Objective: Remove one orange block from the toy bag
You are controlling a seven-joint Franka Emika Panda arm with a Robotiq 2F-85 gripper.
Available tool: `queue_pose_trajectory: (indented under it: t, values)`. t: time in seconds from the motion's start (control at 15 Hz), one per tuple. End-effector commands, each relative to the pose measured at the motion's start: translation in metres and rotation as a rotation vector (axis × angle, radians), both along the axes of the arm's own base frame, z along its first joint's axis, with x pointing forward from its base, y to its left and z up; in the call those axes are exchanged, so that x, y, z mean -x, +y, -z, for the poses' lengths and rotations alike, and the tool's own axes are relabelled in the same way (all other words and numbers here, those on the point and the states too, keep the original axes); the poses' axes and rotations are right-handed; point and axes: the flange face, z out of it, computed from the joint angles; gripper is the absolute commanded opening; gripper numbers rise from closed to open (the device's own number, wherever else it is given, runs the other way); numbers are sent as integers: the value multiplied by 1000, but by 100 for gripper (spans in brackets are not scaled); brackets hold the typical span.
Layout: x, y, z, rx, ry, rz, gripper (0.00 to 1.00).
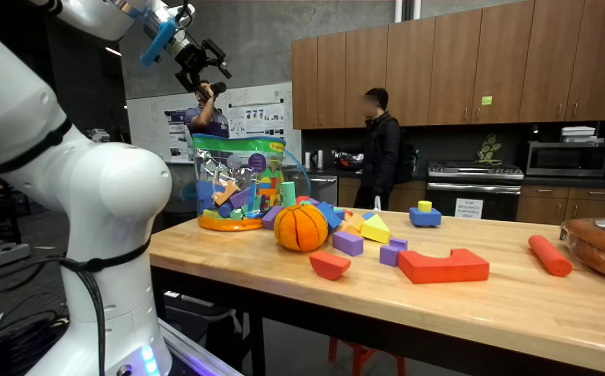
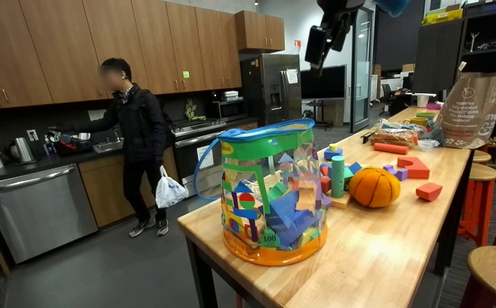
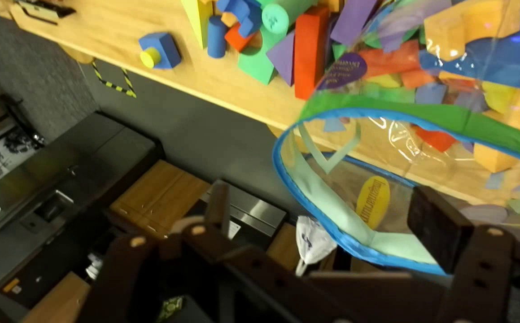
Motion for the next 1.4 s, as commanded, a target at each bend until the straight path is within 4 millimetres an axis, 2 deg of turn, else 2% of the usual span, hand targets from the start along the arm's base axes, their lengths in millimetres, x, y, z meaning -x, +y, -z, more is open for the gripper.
queue_pose_trajectory:
  t: [0.0, 0.2, 0.4, 0.47, 0.67, 0.93, 1.07, 1.33]
  values:
    - [-27, 59, -19, 62, -15, -100, 100]
    - [-48, 100, -19, 91, -38, -168, 100]
    - [-65, 124, -10, 117, -36, -207, 100]
    - [-49, 112, -9, 120, -40, -195, 100]
    - [-66, 122, -2, 116, -21, -212, 100]
    - [-72, 117, 1, 80, -25, -198, 100]
    - [-82, 107, 4, 24, -43, -165, 100]
    - [-116, 68, 13, -81, -99, -36, 100]
